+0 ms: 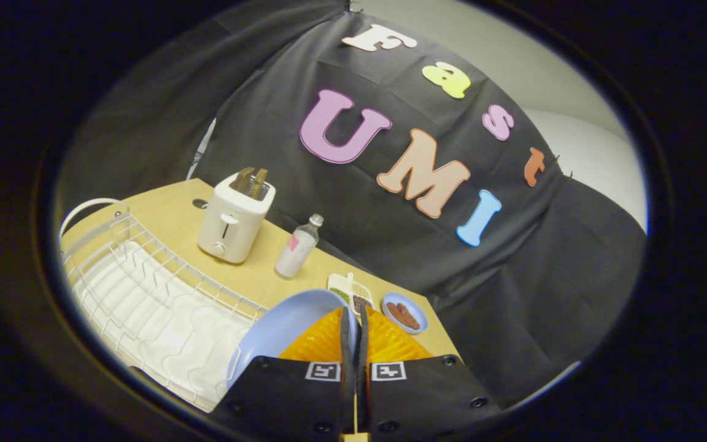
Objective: Take the plate from the dish rack, then take the spoon from the basket and place it into the plate.
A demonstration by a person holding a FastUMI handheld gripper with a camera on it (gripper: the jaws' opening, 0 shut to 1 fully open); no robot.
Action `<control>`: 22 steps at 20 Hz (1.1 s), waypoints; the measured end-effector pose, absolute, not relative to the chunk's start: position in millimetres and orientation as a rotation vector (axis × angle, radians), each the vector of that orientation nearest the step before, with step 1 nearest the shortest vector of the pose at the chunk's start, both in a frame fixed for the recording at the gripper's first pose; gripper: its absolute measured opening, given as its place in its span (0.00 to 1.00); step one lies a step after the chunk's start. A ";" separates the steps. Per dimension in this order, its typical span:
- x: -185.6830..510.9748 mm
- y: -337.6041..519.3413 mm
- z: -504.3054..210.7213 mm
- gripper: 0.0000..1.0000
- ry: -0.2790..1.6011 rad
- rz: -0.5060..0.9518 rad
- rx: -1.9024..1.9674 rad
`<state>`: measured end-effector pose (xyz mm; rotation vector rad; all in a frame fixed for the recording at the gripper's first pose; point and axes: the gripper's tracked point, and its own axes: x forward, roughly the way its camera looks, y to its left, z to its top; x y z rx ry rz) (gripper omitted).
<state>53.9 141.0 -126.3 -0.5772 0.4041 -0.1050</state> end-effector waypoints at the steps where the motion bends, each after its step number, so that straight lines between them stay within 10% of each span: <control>1: 54.3 143.4 -125.6 0.04 0.408 -0.096 -0.576; 22: 52.7 91.1 -53.9 0.04 0.310 -0.094 -0.459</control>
